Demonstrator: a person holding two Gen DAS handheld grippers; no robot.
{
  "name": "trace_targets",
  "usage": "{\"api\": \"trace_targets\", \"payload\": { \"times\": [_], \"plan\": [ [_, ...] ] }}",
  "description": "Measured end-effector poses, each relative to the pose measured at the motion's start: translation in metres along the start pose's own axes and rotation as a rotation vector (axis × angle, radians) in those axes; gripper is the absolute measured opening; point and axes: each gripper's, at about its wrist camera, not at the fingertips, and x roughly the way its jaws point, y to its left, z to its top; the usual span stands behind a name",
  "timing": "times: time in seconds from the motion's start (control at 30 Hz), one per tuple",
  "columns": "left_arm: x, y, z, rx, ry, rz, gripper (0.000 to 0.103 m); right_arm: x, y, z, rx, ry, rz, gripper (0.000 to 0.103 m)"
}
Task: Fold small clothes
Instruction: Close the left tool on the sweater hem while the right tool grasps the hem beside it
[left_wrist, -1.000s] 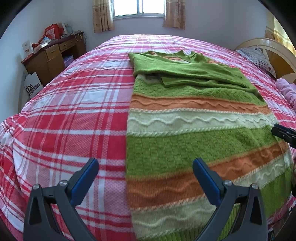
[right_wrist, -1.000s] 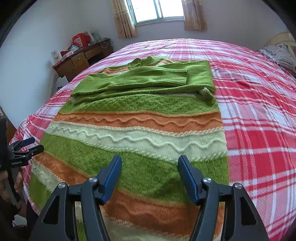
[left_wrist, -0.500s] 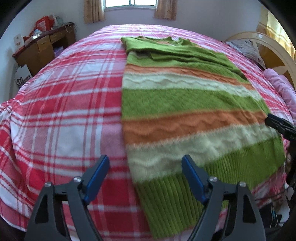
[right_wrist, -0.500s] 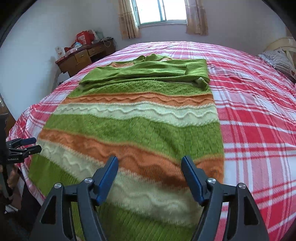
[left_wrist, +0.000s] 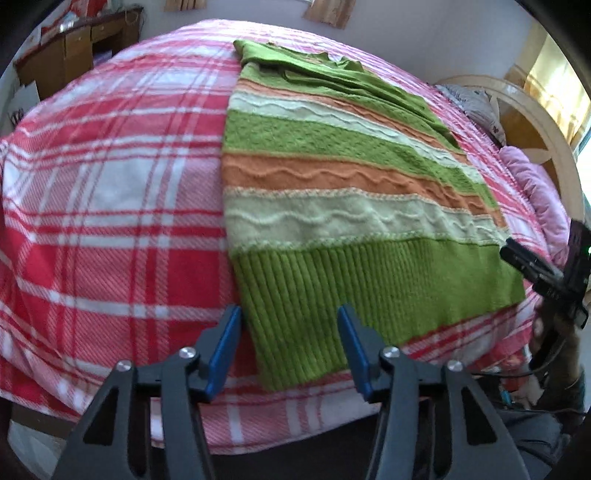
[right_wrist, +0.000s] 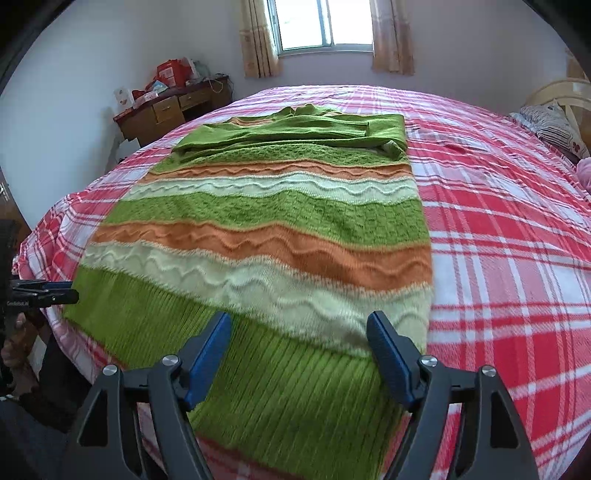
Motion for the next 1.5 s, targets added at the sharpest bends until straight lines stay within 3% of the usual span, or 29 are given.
{"api": "trace_targets", "payload": {
  "times": [0.13,0.17,0.2,0.47,0.6,0.67,0.77,0.83,1.0,1.13,1.27,1.37,1.5],
  "plan": [
    [0.002,0.002,-0.001,-0.017,-0.003,-0.013,0.053,-0.013,-0.008,-0.006,0.037,-0.014,0.016,0.077],
    [0.001,0.002,-0.002,-0.020,-0.009,-0.011,0.041,-0.018,-0.012,-0.007,0.052,-0.023,0.013,0.077],
    [-0.001,0.002,-0.003,-0.008,-0.019,-0.002,0.009,-0.022,-0.016,-0.009,0.063,-0.030,0.003,0.077],
    [-0.036,0.007,0.005,0.022,-0.098,-0.094,0.008,-0.044,-0.058,-0.036,0.206,-0.029,-0.048,0.076],
    [-0.050,0.012,0.007,0.026,-0.135,-0.112,0.007,-0.050,-0.059,-0.040,0.220,-0.028,-0.018,0.076],
    [-0.047,0.013,0.007,0.024,-0.134,-0.114,0.007,-0.046,-0.055,-0.041,0.233,-0.017,0.040,0.075],
    [-0.029,0.015,0.003,0.015,-0.092,-0.097,0.007,-0.040,-0.044,-0.043,0.200,-0.001,0.050,0.064],
    [-0.022,0.014,0.001,0.006,-0.074,-0.091,0.007,-0.038,-0.037,-0.044,0.166,0.015,0.052,0.052],
    [-0.013,0.019,-0.001,-0.019,-0.061,-0.093,0.007,-0.036,-0.048,-0.047,0.215,0.032,0.093,0.020],
    [-0.016,0.019,-0.001,-0.028,-0.067,-0.102,0.007,-0.038,-0.060,-0.051,0.275,0.019,0.174,0.009],
    [-0.021,0.019,0.000,-0.018,-0.088,-0.104,0.007,-0.046,-0.066,-0.049,0.318,-0.033,0.216,0.008],
    [-0.016,0.019,-0.001,-0.016,-0.078,-0.093,0.007,-0.038,-0.060,-0.050,0.287,0.010,0.191,0.009],
    [-0.012,0.021,-0.001,-0.028,-0.067,-0.091,0.008,-0.037,-0.051,-0.051,0.255,-0.010,0.159,0.020]
  ]
}}
